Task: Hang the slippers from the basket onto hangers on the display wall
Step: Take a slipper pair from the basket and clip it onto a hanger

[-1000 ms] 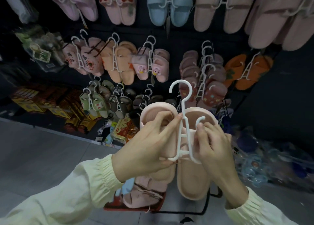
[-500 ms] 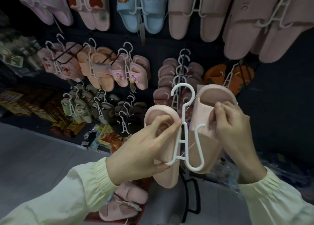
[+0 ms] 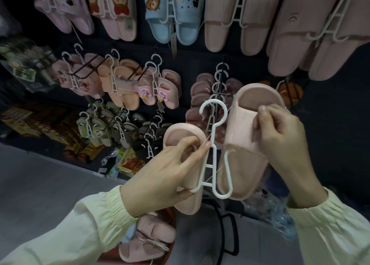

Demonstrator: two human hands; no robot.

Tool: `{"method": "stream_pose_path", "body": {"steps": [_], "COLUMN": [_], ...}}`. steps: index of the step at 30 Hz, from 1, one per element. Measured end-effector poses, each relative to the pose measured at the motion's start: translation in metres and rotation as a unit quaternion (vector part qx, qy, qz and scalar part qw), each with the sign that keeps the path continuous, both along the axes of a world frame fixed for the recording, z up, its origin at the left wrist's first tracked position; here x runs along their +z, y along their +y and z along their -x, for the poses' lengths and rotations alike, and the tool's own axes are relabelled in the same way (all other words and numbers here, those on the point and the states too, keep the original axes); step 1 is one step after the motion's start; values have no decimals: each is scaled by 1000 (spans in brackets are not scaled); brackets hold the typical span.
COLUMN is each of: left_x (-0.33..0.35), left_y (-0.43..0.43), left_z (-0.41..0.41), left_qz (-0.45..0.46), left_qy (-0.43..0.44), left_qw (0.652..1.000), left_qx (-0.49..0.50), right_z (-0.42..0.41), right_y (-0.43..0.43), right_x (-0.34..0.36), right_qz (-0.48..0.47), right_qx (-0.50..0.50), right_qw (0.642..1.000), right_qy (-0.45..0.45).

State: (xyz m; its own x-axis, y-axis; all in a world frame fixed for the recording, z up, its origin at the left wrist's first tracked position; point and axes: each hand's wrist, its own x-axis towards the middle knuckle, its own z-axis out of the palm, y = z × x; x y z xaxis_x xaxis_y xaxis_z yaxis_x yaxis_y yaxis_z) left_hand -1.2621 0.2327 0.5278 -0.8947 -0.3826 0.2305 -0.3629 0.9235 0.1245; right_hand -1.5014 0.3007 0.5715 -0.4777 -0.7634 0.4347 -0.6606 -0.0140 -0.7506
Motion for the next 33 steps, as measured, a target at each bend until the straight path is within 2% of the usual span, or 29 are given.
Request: {"method": "stream_pose_path", "body": {"steps": [8,15,20,22,25,28,33], "left_x": [12,21,15,13,9,4,10], "left_y": [-10,-21,-25,-25,-25,-28,-36], "left_z": [-34,-58,-67,-67,-64,-58,-48], "left_qz": [6,23,27,34,43,33,46], "left_qy": [14,53,59,64,70,69,58], "left_qw": [1000,998,997,996,994,993,993], "left_qx": [3,5,-34,-53,-74,-94,-89], "right_z": [-54,-88,-104,-107,-113,-113,-107], "right_y": [10,27,47,55,64,67,54], "right_x": [-3,-18,-19,-22,-28,-34,-45], "right_qz": [-13,-72,-108,-154,-217,-239,-228], "right_qx": [34,53,46,42,-13,-49,-62], "right_qw": [995,969,973,963,923,895,898], "right_qy": [93,230,199,218,317,373,371]}}
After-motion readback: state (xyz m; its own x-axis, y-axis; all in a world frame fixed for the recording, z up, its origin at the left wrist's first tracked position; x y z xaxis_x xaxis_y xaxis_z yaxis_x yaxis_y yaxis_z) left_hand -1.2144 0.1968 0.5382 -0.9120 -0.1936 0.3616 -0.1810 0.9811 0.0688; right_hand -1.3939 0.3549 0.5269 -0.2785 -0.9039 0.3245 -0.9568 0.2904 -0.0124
